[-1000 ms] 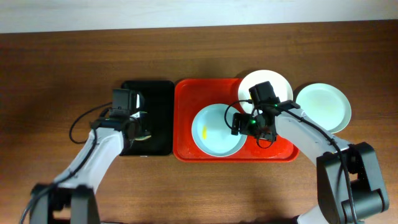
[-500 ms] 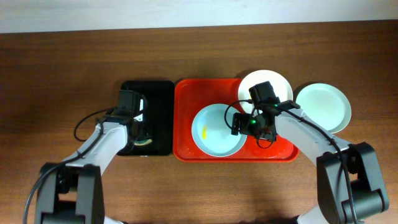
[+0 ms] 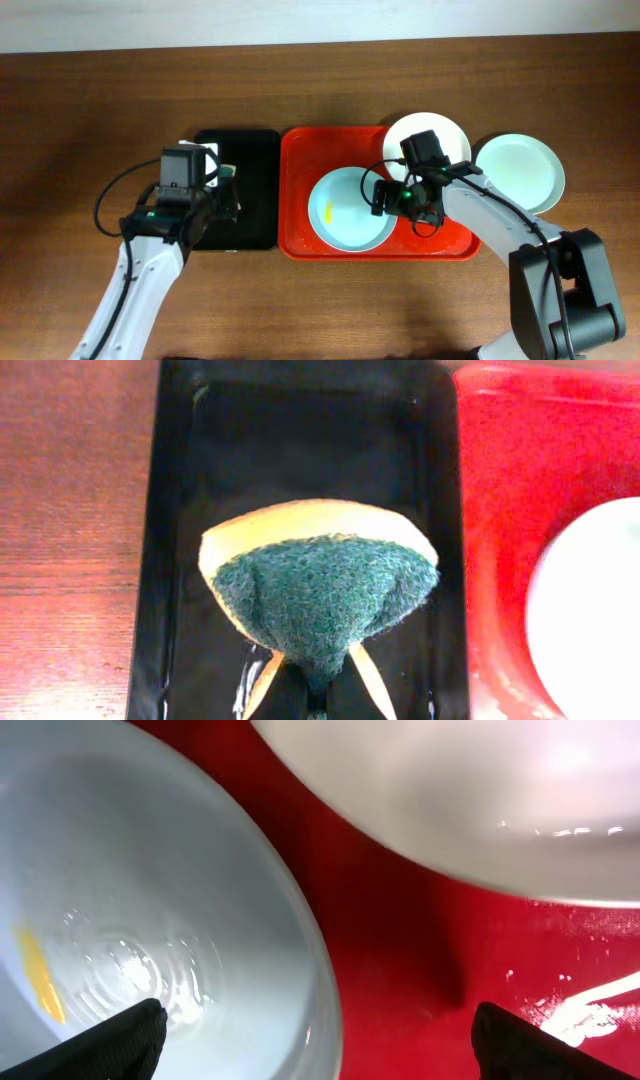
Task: Clean dirty plates on tray and stack at the side
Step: 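Grasp the green sponge with the left gripper and lift it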
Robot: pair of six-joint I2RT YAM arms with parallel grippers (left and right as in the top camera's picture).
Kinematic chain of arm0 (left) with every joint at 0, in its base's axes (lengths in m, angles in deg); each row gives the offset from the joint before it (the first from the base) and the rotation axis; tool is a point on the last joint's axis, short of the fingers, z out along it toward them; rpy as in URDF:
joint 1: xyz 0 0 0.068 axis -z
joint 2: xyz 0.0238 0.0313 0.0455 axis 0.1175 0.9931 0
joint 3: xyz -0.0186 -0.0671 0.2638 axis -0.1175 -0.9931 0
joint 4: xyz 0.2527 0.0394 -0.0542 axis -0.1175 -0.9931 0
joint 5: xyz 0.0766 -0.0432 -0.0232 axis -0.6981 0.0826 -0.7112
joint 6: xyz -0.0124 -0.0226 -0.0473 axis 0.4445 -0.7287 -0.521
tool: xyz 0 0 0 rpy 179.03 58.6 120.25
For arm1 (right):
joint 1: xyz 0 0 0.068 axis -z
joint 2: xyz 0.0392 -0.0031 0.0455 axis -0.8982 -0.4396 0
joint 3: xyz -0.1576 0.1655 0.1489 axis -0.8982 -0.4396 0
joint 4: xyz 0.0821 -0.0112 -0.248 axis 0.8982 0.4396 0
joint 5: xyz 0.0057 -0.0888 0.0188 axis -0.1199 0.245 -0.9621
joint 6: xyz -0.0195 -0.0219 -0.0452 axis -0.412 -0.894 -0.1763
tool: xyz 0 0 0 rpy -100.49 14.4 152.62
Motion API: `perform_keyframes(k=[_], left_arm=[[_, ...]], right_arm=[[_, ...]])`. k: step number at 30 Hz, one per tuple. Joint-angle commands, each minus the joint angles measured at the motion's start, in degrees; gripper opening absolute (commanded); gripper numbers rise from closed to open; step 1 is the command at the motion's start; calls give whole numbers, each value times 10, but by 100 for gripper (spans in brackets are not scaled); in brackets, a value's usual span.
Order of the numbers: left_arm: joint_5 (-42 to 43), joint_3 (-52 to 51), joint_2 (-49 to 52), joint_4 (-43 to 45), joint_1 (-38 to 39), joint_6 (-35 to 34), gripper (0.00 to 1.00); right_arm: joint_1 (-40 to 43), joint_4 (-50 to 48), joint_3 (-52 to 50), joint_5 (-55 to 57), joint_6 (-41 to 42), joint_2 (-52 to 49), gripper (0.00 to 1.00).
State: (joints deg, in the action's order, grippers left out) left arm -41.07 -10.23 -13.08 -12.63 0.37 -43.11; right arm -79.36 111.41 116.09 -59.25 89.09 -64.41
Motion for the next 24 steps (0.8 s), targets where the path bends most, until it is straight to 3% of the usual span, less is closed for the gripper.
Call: perform_keyframes(k=[1, 2, 3, 4, 6, 8, 10, 16, 18, 20, 22, 24], left_arm=[[11, 9, -23, -12, 1, 9, 0], [11, 9, -23, -19, 1, 9, 0], [11, 9, -23, -27, 1, 9, 0], [11, 9, -23, -37, 1, 9, 0], [11, 9, -23, -47, 1, 10, 0], [11, 9, -23, -45, 2, 23, 0], [11, 9, -23, -42, 1, 35, 0], [17, 9, -23, -41, 5, 35, 0], [17, 9, -23, -41, 5, 35, 0], [17, 9, -23, -41, 6, 35, 0], [17, 9, -22, -41, 12, 35, 0], [17, 9, -22, -41, 11, 35, 0]], right_arm=[[-3, -4, 11, 5, 0, -4, 99], [-3, -4, 11, 5, 0, -4, 99], [-3, -4, 11, 5, 0, -4, 89], [-3, -3, 11, 5, 0, -4, 70], [-3, -1, 11, 5, 0, -4, 46], [-3, 0, 11, 5, 0, -4, 28], [-3, 5, 11, 5, 0, -4, 17], [-3, 11, 11, 5, 0, -4, 13], [-3, 11, 11, 5, 0, -4, 22], [-3, 10, 11, 5, 0, -4, 24], [-3, 7, 11, 5, 0, -5, 4], [-3, 4, 11, 5, 0, -10, 4]])
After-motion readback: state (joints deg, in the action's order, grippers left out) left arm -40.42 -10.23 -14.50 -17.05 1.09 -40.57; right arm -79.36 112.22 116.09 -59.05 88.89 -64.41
